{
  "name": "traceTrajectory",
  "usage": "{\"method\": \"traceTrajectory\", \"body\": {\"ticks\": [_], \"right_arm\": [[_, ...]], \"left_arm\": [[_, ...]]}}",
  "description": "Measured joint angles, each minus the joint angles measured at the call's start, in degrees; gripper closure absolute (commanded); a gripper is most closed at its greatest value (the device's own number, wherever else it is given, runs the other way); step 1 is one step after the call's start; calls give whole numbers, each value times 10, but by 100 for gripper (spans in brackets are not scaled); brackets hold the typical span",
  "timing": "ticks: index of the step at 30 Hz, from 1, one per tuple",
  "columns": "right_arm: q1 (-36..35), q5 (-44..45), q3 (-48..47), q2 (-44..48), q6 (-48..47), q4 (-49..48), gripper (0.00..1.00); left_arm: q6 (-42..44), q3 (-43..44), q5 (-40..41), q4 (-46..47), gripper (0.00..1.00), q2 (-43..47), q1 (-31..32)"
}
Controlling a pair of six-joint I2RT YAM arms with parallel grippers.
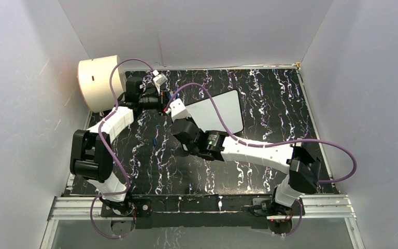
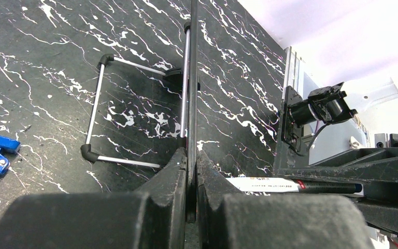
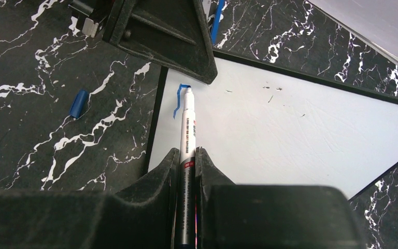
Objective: Write a sentence on the whiteboard
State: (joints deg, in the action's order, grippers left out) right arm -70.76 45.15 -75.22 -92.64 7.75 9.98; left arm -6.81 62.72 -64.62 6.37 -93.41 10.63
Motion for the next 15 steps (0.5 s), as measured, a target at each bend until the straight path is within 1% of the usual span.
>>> {"method": "traceTrajectory", "body": {"ticks": [15], "right_arm": [[2, 11, 0, 0, 21, 19, 100]], "left_arm": [[0, 0, 2, 0, 100, 0, 0]]}}
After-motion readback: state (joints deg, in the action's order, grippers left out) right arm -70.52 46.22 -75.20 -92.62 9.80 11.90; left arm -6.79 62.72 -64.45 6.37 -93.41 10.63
